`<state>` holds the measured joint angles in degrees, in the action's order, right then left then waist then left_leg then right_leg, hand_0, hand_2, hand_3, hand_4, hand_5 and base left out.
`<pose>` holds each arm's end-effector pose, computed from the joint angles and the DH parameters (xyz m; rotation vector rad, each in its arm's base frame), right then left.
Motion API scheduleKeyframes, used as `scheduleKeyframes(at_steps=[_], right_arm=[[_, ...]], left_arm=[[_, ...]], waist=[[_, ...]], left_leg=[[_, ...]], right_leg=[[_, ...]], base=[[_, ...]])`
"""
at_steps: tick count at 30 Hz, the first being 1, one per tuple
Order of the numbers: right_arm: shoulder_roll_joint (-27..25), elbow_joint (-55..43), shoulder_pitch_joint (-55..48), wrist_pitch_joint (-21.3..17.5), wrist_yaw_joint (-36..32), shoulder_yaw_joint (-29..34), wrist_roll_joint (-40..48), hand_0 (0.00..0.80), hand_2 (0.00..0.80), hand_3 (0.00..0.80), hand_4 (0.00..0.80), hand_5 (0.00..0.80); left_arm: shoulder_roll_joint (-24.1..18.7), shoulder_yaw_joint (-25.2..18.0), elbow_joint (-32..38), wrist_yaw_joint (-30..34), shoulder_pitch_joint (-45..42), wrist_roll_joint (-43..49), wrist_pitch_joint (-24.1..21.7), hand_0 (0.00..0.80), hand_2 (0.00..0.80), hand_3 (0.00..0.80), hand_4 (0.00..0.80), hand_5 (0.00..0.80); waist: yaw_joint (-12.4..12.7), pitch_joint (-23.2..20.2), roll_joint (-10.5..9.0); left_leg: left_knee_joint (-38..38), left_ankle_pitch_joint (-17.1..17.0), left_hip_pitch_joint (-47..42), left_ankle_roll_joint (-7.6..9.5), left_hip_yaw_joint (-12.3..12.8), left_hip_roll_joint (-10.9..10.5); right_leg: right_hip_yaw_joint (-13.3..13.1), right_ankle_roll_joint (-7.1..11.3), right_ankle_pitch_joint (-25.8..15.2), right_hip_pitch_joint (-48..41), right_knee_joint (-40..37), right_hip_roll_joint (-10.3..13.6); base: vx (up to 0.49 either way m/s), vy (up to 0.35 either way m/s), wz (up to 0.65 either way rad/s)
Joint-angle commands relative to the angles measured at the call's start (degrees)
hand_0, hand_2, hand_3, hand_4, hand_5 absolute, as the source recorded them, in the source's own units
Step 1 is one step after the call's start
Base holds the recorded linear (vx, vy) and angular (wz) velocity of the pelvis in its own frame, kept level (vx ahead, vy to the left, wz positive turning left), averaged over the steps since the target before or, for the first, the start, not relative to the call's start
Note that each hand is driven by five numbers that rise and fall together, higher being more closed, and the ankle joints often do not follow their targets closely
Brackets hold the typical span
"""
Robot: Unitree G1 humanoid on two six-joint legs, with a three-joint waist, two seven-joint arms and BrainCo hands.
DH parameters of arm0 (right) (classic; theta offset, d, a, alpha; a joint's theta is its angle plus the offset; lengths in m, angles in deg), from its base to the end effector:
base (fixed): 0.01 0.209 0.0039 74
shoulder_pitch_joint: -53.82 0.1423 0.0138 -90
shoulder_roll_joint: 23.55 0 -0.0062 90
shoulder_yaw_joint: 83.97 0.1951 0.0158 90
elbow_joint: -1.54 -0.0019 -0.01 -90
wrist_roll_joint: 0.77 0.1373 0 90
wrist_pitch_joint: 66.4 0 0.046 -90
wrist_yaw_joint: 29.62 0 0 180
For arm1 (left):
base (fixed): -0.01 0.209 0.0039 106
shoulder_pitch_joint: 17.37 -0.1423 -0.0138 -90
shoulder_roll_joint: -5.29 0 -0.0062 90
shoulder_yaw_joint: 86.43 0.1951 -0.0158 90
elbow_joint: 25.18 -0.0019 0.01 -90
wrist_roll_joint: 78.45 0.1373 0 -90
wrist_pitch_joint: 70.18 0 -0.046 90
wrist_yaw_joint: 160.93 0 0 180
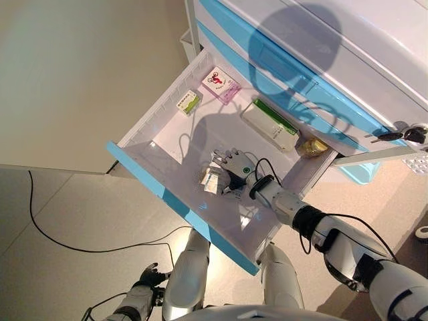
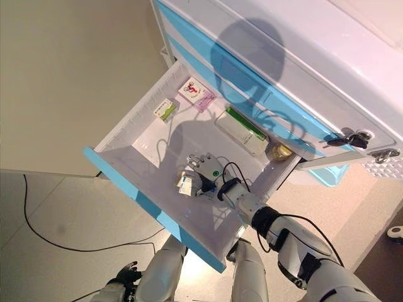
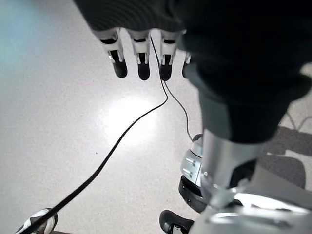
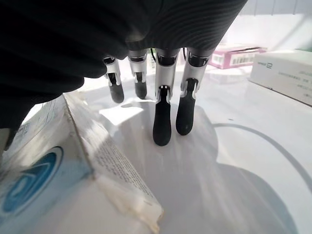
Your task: Open the drawer and pick up the medicine
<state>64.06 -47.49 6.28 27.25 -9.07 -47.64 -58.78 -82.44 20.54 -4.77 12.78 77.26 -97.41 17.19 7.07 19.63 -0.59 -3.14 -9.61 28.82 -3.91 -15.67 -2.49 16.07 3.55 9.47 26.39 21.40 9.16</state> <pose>0.3015 -0.0975 0.0379 -1.8001 -0.5692 0.4195 0.1044 0.2144 -0.1204 0.1714 1.0967 0.1699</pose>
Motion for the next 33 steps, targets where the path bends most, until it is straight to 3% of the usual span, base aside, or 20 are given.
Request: scheduleKeyframes(at_steps=[1,3,4,18,28,33], right_arm=[[-0.9,3.4,2.5,3.1,-2.3,0.0,-2.6,0.204,0.204,0.204,0.204,0.204],[-0.6,4.0,2.7,3.2,-3.4,-1.0,-3.5,0.706,0.706,0.706,0.706,0.706],[-0.6,4.0,2.7,3.2,-3.4,-1.0,-3.5,0.800,0.800,0.800,0.800,0.800],[5.7,12.4,-0.3,3.5,-4.0,-3.9,-2.4,0.800,0.800,0.800,0.800,0.800],[3.8,9.7,-0.2,4.2,-1.5,-2.1,-1.4,0.800,0.800,0.800,0.800,0.800],[-0.8,1.8,2.6,4.0,-0.2,1.2,0.8,0.800,0.800,0.800,0.800,0.800]], left_arm=[[2.5,0.8,-0.3,-0.1,1.1,-1.8,-0.4,0.000,0.000,0.000,0.000,0.000],[2.7,0.8,-0.3,-0.2,1.4,-2.2,-0.3,0.000,0.000,0.000,0.000,0.000],[2.7,0.8,-0.3,-0.2,1.4,-2.2,-0.3,0.000,0.000,0.000,0.000,0.000],[4.0,1.9,-1.2,-1.2,3.7,-4.0,0.2,0.000,0.000,0.000,0.000,0.000],[4.0,1.6,-1.2,-1.6,4.0,-3.7,0.0,0.000,0.000,0.000,0.000,0.000],[3.4,1.1,-0.6,-1.8,4.4,-3.3,-0.2,0.000,0.000,0.000,0.000,0.000]], waist=[[0.8,2.5,-0.25],[0.6,2.6,-0.27],[0.6,2.6,-0.27],[0.5,3.4,0.14],[0.2,3.4,0.11],[-0.2,3.0,0.02]], left_leg=[[-0.7,3.5,-1.7,2.93,2.6,-3.9],[-0.5,3.4,-1.7,2.87,2.5,-3.9],[-0.5,3.4,-1.7,2.87,2.5,-3.9],[0.0,2.8,-1.6,2.64,1.4,-4.1],[0.0,2.6,-1.7,2.68,1.5,-4.1],[0.4,2.7,-2.2,2.77,2.2,-3.8]], right_leg=[[-2.1,2.88,-9.9,-3.0,-9.9,1.0],[-2.0,2.81,-9.9,-2.9,-9.8,1.1],[-2.0,2.81,-9.9,-2.9,-9.8,1.1],[-2.0,2.36,-9.0,-2.6,-8.4,1.4],[-2.3,2.49,-9.2,-2.3,-8.1,1.5],[-2.7,2.77,-9.5,-2.4,-8.2,1.6]], base=[[0.000,0.000,0.00],[0.000,0.000,0.00],[0.000,0.000,0.00],[0.000,0.000,0.00],[0.000,0.000,0.00],[0.000,0.006,0.00]])
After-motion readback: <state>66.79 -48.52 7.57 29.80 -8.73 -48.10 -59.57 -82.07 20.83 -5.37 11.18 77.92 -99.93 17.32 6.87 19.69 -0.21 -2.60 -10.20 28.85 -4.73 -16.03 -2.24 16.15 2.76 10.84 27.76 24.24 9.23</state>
